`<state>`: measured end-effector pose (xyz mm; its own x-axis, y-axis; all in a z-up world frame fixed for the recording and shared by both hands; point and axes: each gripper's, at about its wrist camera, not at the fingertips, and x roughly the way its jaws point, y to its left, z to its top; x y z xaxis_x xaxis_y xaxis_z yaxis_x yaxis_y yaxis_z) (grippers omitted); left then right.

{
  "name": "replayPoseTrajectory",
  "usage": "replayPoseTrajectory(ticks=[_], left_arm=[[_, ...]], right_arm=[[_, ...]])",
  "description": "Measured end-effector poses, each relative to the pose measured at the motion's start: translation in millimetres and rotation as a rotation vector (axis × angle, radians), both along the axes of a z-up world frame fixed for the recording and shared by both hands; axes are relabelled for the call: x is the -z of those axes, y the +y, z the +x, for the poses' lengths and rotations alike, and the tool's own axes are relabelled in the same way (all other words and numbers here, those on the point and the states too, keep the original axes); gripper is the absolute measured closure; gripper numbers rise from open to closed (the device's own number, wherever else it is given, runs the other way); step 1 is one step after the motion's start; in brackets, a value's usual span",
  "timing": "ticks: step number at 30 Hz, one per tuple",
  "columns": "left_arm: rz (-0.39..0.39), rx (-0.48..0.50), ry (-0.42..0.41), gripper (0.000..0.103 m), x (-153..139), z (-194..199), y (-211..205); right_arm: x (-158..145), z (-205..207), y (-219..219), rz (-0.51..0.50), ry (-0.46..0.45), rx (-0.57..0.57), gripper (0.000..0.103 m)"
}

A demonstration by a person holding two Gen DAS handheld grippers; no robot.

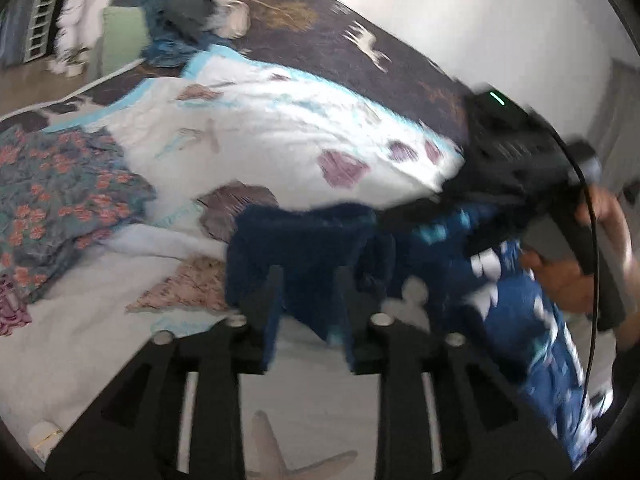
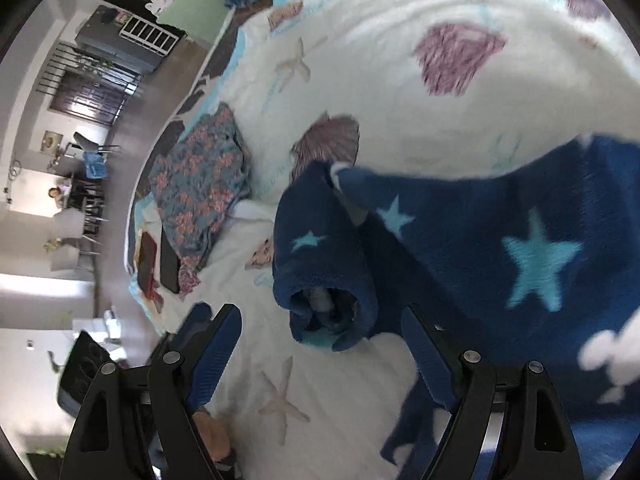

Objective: Fold small clothes

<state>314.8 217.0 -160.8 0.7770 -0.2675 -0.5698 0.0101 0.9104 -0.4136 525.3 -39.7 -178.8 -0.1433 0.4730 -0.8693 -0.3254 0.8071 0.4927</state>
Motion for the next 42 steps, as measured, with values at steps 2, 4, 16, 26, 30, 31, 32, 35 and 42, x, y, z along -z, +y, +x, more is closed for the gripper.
replayPoseTrajectory(ticks=[2,4,16,26,30,31,32,35,42], left_arm=[[-0.027,0.058,0.02,0.064,9,4,-14],[-0.011,0.067,0.035,0.064,14,9,-27],[0.194,0.034,0.022,0.046,19,6,-68],[0.385,-0.163,-0.068,0.045,-1,-1,-67],[0.336,-0.121,0.003,0.091,1,16,-63],[0.333,-0.125,-0.008,0.091,-2,14,-64],[0.333,-0.123,-0.027,0.091,-9,11,-67],[0.309,-0.099,-0.081,0.091,-33,5,-75],[0.252,-0.048,-0.23,0.091,-122,2,-100]], right_arm=[[13,0,4,-0.021,0.011,0.001,0.019],[25,1,9,-0.046,0.015,0.0,0.019],[24,2,-3,0.024,-0.022,0.116,0.096],[-10,-18,12,0.108,-0.025,0.084,0.096],[-19,-28,15,0.092,-0.053,0.054,0.096],[-22,-29,14,0.085,-0.062,0.053,0.096],[-26,-30,12,0.086,-0.071,0.051,0.096],[-54,-32,-2,0.126,-0.099,0.039,0.096],[-155,-45,-39,0.159,-0.28,0.028,0.096]])
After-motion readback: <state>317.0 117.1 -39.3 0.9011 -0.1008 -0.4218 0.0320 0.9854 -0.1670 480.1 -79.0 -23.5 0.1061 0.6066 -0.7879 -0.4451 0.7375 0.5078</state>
